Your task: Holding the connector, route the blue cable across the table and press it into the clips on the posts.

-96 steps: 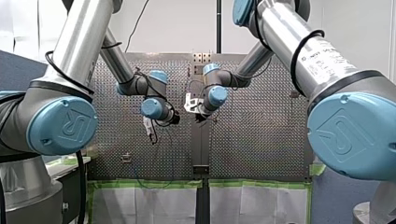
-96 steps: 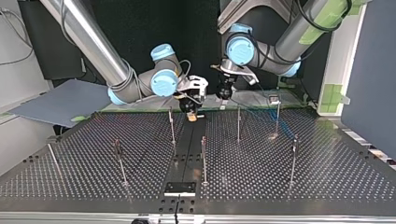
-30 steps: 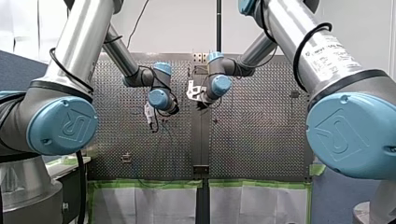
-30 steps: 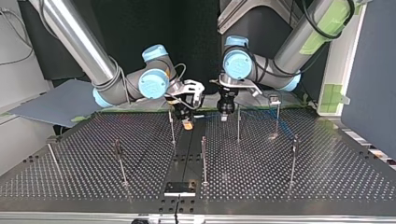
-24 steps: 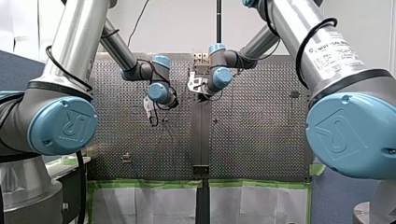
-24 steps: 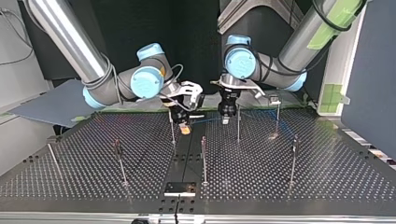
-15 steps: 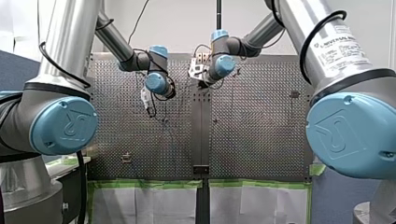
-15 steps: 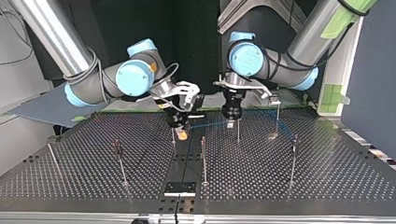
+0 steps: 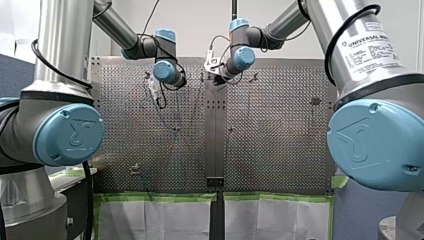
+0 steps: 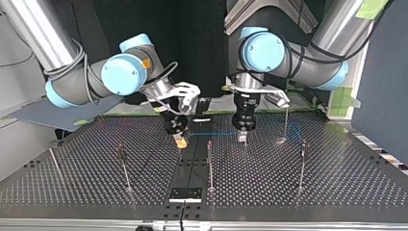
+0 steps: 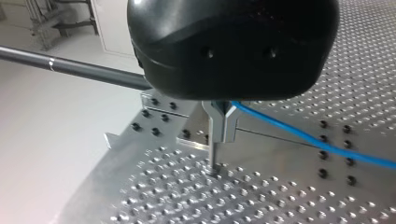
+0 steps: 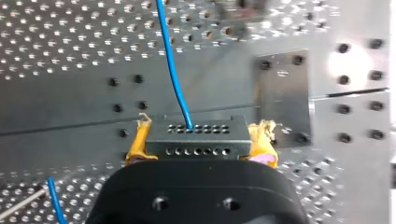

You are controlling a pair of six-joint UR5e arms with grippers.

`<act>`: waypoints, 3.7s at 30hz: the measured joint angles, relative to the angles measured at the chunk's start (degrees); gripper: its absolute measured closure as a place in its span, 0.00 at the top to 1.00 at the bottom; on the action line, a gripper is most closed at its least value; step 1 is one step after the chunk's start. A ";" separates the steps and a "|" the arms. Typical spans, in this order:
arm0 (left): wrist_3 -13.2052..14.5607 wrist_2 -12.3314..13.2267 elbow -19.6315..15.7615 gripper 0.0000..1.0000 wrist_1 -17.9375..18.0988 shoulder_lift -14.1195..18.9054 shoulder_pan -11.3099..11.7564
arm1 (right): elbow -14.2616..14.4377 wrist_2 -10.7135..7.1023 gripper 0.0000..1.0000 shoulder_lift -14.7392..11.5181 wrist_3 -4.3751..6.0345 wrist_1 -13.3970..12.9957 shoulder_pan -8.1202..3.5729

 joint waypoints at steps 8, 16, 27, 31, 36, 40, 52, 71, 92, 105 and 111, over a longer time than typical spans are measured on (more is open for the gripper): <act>-0.43 2.20 0.83 0.00 -0.24 -0.25 0.08 | -0.05 -1.57 0.00 -1.08 0.84 0.55 -0.91; -0.34 3.55 2.06 0.00 1.12 -3.09 0.17 | -0.05 -3.50 0.00 -1.13 1.88 0.57 -2.37; -0.42 3.69 4.77 0.00 1.30 -3.59 0.43 | -0.79 -4.11 0.00 -1.13 2.03 0.62 -3.56; -0.68 4.61 5.64 0.00 1.37 -4.44 0.87 | -0.98 -4.47 0.00 -1.12 2.02 0.59 -4.02; -0.78 5.30 7.60 0.00 1.03 -5.84 1.29 | -1.14 -5.44 0.00 -1.06 2.09 0.51 -4.78; -0.77 5.70 9.20 0.00 0.32 -7.04 1.52 | -1.65 -6.12 0.00 -1.02 2.15 0.49 -5.49; -0.03 6.24 15.28 0.00 -2.34 -11.89 2.20 | -2.99 -7.79 0.00 -0.40 2.80 0.32 -8.53; 0.77 4.92 17.48 1.00 -5.71 -12.03 2.24 | -3.00 -8.42 0.00 0.03 2.82 0.31 -10.17; 1.09 4.12 12.84 1.00 -15.31 -5.40 1.40 | -2.98 -8.44 0.00 0.01 2.82 0.48 -10.06; 0.12 9.91 9.93 1.00 -18.57 -1.28 0.53 | -2.99 -8.47 0.00 -0.06 2.82 0.63 -9.77; 0.02 12.02 9.12 1.00 -19.16 0.11 0.00 | -2.97 -8.47 0.00 -0.07 2.82 0.67 -9.75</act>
